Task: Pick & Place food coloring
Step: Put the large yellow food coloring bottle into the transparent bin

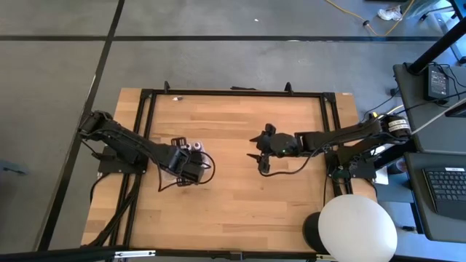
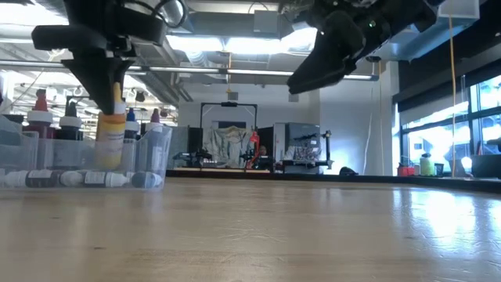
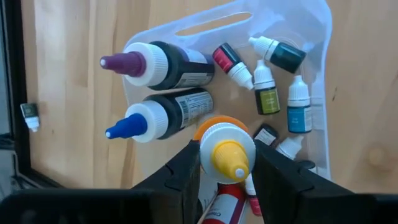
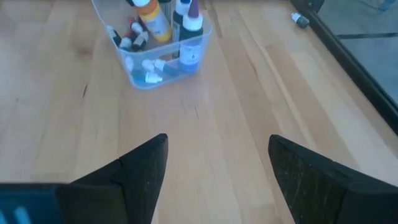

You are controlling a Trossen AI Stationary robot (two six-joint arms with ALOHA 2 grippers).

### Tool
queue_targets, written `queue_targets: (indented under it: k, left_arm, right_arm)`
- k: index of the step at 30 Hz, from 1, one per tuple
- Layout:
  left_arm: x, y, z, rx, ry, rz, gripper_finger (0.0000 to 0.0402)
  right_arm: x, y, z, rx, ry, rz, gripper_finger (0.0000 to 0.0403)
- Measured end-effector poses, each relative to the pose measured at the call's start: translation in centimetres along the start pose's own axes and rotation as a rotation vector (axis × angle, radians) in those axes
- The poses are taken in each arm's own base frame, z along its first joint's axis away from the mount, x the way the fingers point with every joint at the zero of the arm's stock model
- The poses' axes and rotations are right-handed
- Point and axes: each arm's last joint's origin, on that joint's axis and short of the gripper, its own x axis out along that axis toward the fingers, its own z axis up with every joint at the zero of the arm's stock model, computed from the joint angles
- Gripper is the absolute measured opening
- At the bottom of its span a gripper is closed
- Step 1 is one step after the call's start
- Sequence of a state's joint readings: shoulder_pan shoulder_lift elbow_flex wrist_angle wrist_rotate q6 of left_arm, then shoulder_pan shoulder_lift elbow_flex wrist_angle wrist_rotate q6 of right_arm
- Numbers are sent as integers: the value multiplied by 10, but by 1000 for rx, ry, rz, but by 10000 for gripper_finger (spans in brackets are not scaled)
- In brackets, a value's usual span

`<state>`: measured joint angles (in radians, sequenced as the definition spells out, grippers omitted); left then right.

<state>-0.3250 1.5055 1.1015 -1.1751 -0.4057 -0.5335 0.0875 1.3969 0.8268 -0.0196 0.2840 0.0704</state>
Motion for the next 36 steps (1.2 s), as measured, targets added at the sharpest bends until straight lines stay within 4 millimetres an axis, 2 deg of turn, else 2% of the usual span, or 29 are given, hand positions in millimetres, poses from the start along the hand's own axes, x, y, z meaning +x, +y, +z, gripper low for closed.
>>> queue_targets:
  k: [9,25,36]
  left_arm:
    - [0,-1,0,-79,3,-7,121]
    - [21,4,-18,-161,-13,-23,120]
    - [23,10,-18,-202,-6,-2,154]
  right_arm:
    - [4,1,-3,-14,18,-1,280]
    - [3,3,-3,-36,16,6,280]
    - [3,3,-3,-35,16,6,280]
